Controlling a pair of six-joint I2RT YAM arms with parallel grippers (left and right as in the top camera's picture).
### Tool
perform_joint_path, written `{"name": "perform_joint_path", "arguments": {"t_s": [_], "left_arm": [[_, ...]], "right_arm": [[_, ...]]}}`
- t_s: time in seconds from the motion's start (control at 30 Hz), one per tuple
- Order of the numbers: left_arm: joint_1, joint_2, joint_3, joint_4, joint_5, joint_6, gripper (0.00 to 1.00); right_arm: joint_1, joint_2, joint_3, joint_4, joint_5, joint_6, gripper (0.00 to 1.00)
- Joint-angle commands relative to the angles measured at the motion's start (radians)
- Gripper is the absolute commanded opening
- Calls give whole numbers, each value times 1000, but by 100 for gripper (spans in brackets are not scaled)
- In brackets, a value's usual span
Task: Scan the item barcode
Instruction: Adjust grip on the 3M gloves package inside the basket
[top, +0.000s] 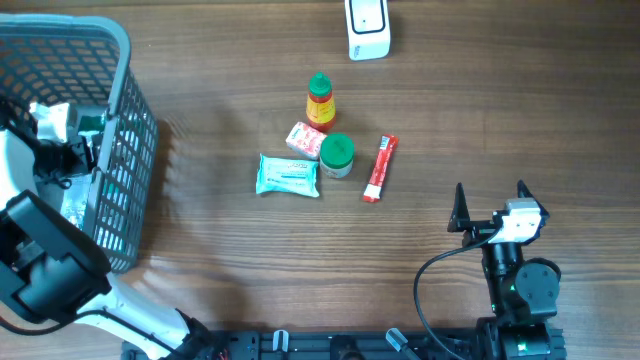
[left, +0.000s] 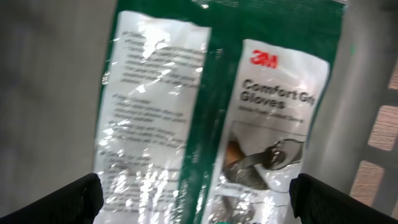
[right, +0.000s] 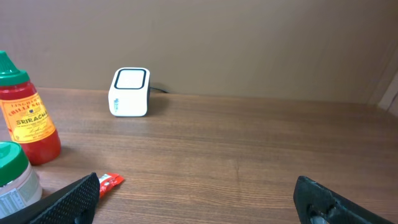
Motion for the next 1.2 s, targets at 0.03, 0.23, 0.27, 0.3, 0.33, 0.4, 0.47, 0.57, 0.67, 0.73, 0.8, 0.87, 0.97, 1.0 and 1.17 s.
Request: {"name": "perform_joint_path", "arguments": {"t_s": [0.03,0.23,0.27,0.3,0.33,0.4,0.47,0.57,0.67,0.73,0.8,0.87,0.97,1.0,1.17], "left_arm": [[-42,-5,15,-9,28,32,100],[-101,9,15,0,-59,66,100],[-108,16,15,0,-86,67,100],[-112,22,15,-1,-106,66,100],[-113,29,15,-1,-124,66,100],[-113,45,15,0,-130,66,100],[-113,63,15,-1,-130,66,100],[-113,91,14,-2,-130,66,100],[-113,106,14,-10,-130,66,100],[-113,113,14,-13,-130,66,100],[-113,118,14,-12,-130,66,100],[-113,124,14,-13,-130,66,99],[-113,135,6,-13,-129,66,86],[-113,138,2,-13,-127,66,77],[-113,140,-17,-13,-124,66,4]], "right_arm": [[-4,2,0,4,-16,-5,100],[-4,2,0,4,-16,-5,100],[-4,2,0,4,-16,-5,99],[-4,2,0,4,-16,-5,100],[-4,2,0,4,-16,-5,100],[-4,2,0,4,-16,-5,100],[-4,2,0,4,-16,-5,100],[-4,2,0,4,-16,-5,100],[-4,2,0,4,-16,-5,100],[-4,2,0,4,-16,-5,100],[-4,2,0,4,-16,-5,100],[-4,2,0,4,-16,-5,100],[-4,2,0,4,-16,-5,100],[-4,2,0,4,-16,-5,100],[-4,2,0,4,-16,-5,100]]}}
